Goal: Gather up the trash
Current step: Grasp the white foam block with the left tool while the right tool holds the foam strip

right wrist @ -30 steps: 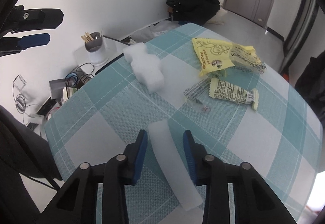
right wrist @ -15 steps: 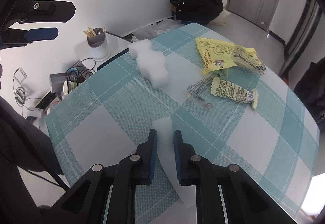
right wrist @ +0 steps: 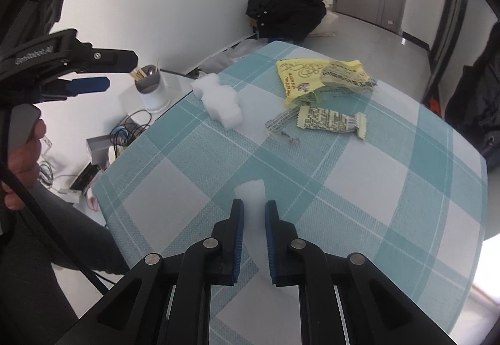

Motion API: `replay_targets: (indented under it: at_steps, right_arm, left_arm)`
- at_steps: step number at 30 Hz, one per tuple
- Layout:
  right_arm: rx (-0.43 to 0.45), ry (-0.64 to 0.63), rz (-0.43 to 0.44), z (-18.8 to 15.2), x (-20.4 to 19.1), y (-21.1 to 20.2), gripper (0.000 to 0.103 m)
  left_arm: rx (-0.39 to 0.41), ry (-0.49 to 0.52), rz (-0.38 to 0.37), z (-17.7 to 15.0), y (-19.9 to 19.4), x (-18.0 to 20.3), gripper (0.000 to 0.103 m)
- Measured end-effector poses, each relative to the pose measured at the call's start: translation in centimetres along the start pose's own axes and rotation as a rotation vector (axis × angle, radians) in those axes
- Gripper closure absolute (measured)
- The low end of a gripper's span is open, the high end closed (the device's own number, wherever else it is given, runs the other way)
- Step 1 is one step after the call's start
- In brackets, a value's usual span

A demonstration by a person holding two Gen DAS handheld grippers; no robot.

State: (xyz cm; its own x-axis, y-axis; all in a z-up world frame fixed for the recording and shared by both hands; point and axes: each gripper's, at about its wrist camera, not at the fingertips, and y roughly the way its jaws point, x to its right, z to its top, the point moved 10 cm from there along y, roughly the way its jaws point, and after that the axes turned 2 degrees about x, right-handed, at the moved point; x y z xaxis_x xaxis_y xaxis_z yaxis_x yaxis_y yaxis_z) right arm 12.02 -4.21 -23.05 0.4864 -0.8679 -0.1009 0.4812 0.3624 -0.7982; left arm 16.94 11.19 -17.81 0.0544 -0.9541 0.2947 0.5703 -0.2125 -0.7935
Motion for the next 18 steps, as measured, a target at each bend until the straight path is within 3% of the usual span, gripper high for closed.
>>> replay_targets:
  at_steps: [3,7,14,18]
  right_arm:
    - [0.022,0.017,0.0,0.0,0.2,-0.7,0.091]
    - [0.032,0.045,0.01,0.0,0.7,-1.4,0.091]
    - [0.085,0.13,0.02,0.2,2.6,-2.6,0.091]
    - [0.109,0.169,0.033,0.6,3.3,-3.0,0.091]
  left_arm:
    - [-0.027,-0.018,-0.028,-0.5,0.5,0.3,0.01]
    - [-0.043,-0.042,0.012,-0.8,1.0,-0.3,0.01]
    - [-0.085,-0.109,-0.041,0.0,1.9,0.9,0.01]
    - [-0.116,-0.106,-0.013,0.8,3.1,1.9,0.01]
